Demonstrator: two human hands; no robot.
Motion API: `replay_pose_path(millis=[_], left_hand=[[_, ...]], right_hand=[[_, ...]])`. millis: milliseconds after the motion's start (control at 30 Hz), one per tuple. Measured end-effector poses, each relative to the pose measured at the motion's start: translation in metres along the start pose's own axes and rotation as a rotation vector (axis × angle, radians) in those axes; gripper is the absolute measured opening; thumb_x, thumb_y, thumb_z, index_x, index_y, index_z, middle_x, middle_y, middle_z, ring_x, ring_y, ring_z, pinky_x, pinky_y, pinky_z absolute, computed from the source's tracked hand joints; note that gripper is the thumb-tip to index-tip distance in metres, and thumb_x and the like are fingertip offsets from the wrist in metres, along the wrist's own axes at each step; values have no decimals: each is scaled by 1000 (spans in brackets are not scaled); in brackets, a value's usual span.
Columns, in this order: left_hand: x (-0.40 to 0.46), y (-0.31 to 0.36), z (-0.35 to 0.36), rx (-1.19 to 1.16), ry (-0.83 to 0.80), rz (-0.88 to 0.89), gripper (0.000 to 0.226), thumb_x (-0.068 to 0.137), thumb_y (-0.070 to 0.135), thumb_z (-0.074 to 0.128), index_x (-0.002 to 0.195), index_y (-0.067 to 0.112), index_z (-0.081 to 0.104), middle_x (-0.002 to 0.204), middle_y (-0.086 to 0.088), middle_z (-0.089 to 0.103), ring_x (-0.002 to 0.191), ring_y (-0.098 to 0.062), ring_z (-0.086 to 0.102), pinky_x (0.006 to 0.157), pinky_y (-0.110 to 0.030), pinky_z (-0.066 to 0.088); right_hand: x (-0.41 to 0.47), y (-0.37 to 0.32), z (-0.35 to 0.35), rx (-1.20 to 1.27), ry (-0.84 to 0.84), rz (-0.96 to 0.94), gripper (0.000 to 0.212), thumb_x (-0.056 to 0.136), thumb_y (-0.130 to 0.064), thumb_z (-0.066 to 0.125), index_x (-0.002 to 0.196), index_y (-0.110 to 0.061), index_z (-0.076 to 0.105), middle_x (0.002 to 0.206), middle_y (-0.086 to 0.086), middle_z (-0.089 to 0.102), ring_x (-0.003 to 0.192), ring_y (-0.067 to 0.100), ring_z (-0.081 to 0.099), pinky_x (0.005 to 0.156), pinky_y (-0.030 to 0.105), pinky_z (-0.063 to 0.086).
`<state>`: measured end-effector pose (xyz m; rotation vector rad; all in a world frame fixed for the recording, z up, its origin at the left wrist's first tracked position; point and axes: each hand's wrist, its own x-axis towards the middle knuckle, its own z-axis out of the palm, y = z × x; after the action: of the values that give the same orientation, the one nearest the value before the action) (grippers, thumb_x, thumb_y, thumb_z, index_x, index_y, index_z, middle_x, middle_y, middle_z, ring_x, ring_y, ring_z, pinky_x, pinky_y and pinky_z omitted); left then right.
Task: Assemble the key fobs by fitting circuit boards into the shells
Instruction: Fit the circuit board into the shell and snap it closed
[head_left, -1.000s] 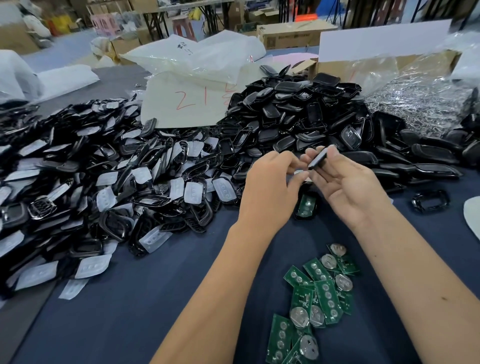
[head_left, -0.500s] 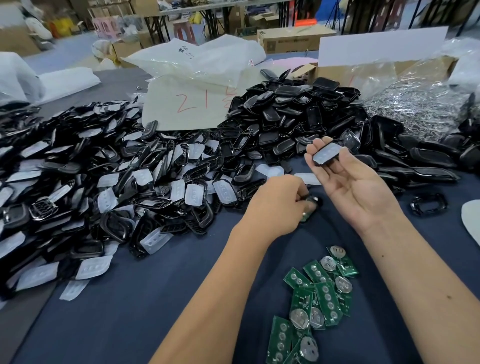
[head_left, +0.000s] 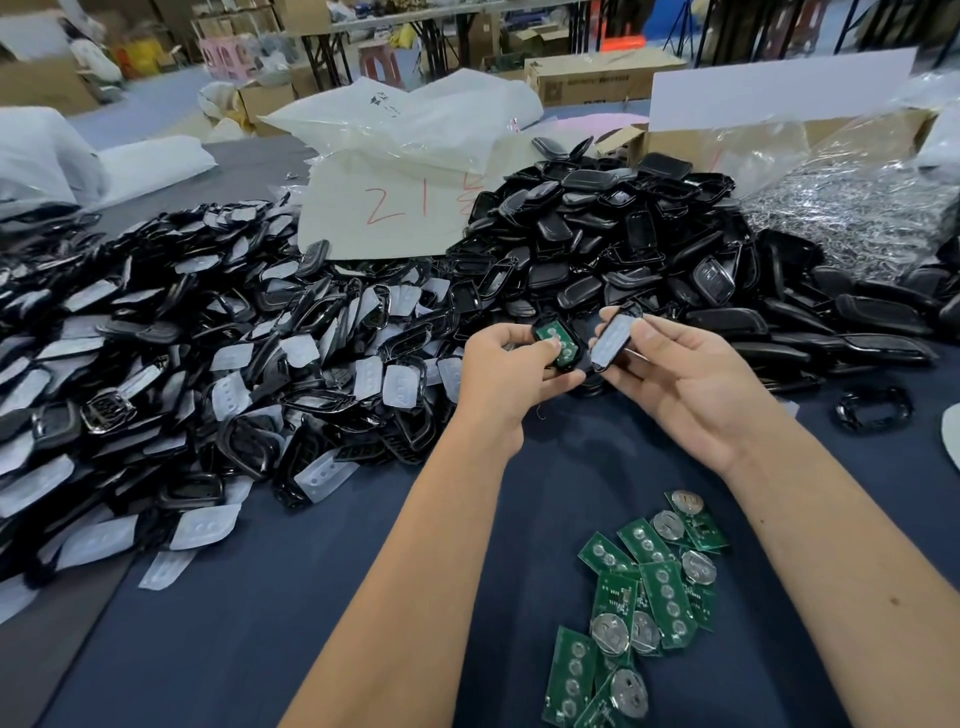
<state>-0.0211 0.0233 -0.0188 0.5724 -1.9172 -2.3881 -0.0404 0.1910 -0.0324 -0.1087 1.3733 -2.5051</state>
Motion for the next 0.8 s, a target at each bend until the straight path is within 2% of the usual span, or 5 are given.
replay_pose_path(millis=[167,300,533,633,800], left_hand=[[3,-3,-1,59,22,50,4,96,-3,66,97,-1,68,101,-20,71,57,-15,70,61,-25,61],[6,-4,-2,85,29,66,5,95,-2,67,99,2,69,91,-16,71,55,-15,70,61,-26,61],[10,-8,-3,57,3,86,6,94,-2,70,94,3,66,59,6,70,50,-9,66,60,-25,61],[10,-10,-2,47,3,99,6,93,-2,70,96,1,66,68,-2,71,52,-8,65,61,-27,61],[9,-11,-2,107,-4,159,6,93,1,73,97,-1,69,79,-11,66,54,-8,63,63,-28,62]], right_hand=[[-1,0,1,-23,12,5,26,106,-4,47,123,6,63,104,8,78,96,15,76,79,25,61],[-1,0,1,-19,12,-5,24,105,-4,48,120,4,65,103,7,78,95,14,76,78,24,61],[0,2,1,-44,19,-44,27,94,-7,59,117,2,68,106,9,77,97,15,76,80,25,61],[1,4,-1,-71,11,-61,32,86,-12,64,114,1,70,105,9,78,99,17,75,83,28,61],[2,5,-4,-113,33,-87,31,87,-12,67,114,1,72,106,11,78,102,19,75,85,28,61]])
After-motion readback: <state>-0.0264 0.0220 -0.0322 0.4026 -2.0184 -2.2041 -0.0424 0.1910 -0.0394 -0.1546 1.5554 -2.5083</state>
